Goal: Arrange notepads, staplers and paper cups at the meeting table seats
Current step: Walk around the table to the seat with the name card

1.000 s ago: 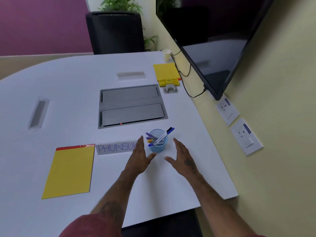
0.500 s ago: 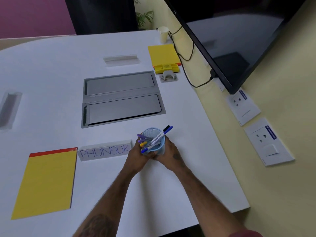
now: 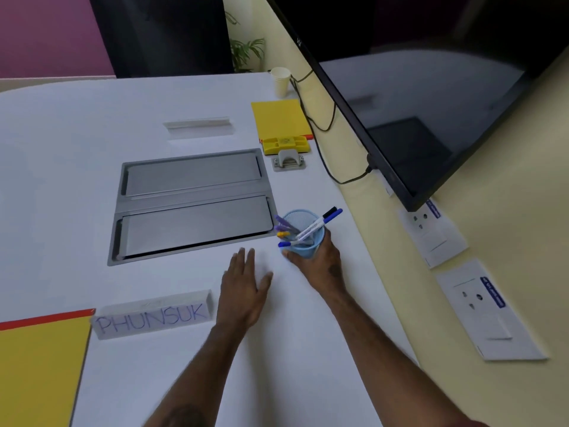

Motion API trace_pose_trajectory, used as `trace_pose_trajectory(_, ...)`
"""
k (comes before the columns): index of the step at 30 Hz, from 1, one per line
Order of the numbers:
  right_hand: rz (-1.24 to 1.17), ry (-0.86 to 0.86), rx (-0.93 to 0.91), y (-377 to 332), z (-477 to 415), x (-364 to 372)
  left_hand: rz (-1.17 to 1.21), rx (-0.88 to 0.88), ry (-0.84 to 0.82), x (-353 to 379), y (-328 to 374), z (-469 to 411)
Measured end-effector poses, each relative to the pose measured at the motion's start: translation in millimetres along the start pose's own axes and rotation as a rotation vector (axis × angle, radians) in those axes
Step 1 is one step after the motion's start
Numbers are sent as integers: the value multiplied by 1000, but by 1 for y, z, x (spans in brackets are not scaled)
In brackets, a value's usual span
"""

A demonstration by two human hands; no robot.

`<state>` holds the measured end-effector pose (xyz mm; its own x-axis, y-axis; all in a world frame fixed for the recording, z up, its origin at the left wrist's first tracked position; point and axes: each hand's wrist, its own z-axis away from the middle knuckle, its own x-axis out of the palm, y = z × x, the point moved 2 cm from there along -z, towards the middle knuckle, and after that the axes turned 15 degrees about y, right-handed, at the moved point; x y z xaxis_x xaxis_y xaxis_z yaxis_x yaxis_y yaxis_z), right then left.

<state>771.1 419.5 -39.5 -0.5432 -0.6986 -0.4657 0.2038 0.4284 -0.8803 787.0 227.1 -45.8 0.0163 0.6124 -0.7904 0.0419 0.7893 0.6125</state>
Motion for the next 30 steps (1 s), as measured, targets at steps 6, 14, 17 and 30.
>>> trace_pose_trajectory(6,-27,61,-28,4,-76,17,-393,137,-19,40,-15,15)
trace_pose_trajectory(14,1,112,-56,0,-141,46,-443,158,39,47,-19,17)
trace_pose_trajectory(17,-8,101,-46,-4,-153,53,-432,155,30,47,-19,17)
trace_pose_trajectory(30,-11,83,-2,3,-158,59,-425,153,41,47,-18,18)
